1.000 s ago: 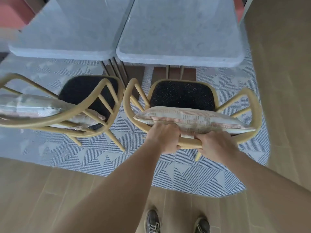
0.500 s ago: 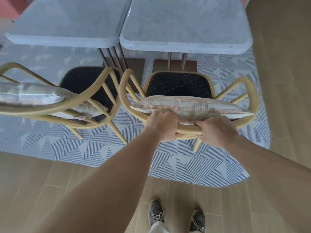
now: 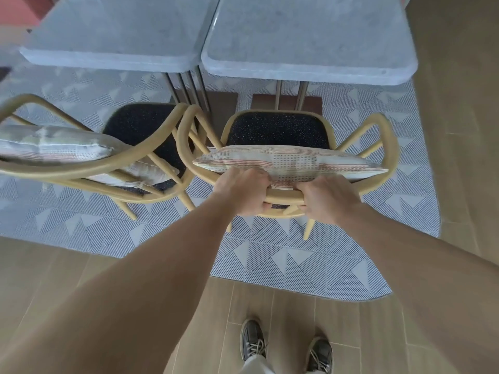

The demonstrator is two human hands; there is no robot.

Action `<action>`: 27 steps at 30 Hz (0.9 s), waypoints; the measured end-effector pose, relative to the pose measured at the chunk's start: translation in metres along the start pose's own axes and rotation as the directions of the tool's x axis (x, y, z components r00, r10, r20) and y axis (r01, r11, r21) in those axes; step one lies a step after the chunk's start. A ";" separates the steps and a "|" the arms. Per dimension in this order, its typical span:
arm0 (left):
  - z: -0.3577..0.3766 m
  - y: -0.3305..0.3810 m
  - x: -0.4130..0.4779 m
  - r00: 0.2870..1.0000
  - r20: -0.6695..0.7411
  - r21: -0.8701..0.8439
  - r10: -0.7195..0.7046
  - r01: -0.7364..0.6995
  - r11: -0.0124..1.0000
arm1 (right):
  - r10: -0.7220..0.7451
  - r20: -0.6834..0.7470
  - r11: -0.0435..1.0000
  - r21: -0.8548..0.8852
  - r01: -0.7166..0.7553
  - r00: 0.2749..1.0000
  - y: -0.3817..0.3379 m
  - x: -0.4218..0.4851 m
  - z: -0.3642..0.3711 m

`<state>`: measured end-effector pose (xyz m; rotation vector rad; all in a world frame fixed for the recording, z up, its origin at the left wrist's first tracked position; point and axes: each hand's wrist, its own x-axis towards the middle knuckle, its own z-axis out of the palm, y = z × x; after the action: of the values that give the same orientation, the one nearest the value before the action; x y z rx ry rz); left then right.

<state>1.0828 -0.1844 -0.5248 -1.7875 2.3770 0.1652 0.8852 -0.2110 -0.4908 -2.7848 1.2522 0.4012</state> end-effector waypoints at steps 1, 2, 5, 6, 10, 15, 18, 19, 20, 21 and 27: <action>-0.001 0.001 0.001 1.000 0.004 0.005 0.003 -0.003 1.000 | 0.006 0.009 1.000 0.008 -0.006 1.000 0.001 0.000 0.000; -0.001 0.003 0.000 1.000 0.008 0.011 0.004 -0.004 1.000 | 0.009 0.020 1.000 0.008 -0.010 1.000 0.001 -0.001 0.000; 0.000 0.011 0.002 1.000 0.002 0.018 0.015 -0.015 1.000 | 0.016 0.020 1.000 -0.025 -0.015 1.000 0.006 -0.006 0.003; 0.000 0.014 0.002 1.000 0.002 0.025 0.023 -0.023 0.999 | 0.018 0.012 0.999 -0.038 -0.017 1.000 0.009 -0.009 0.005; -0.002 0.028 0.012 0.998 -0.011 0.045 0.055 -0.055 0.997 | 0.058 0.004 0.997 -0.052 -0.058 0.998 0.019 -0.018 0.011; 0.000 0.035 0.017 0.999 -0.030 0.041 0.029 -0.028 0.999 | 0.068 -0.015 0.996 -0.051 -0.069 0.998 0.027 -0.021 0.018; 0.001 0.034 0.016 0.999 -0.032 0.032 -0.002 0.003 0.999 | 0.061 -0.034 0.998 -0.022 -0.062 0.998 0.030 -0.020 0.023; 0.001 0.034 0.015 0.999 -0.036 0.010 -0.005 0.006 1.000 | 0.060 -0.036 0.998 -0.009 -0.060 0.998 0.030 -0.019 0.025; 0.002 0.033 0.012 0.999 -0.043 -0.031 -0.005 0.004 1.000 | 0.062 -0.033 0.998 0.007 -0.062 0.998 0.032 -0.020 0.027; -0.001 0.032 0.009 0.999 -0.045 -0.089 -0.009 0.005 0.996 | 0.063 -0.029 0.998 0.031 -0.063 0.998 0.033 -0.021 0.028; -0.068 0.024 -0.032 0.958 0.027 -0.964 -0.286 0.100 0.245 | 0.224 -0.252 0.639 0.768 0.053 0.942 0.019 -0.049 -0.020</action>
<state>1.0642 -0.1604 -0.4522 -2.5571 2.1590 1.9194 0.8439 -0.1917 -0.4578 -2.0688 1.2127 -0.5282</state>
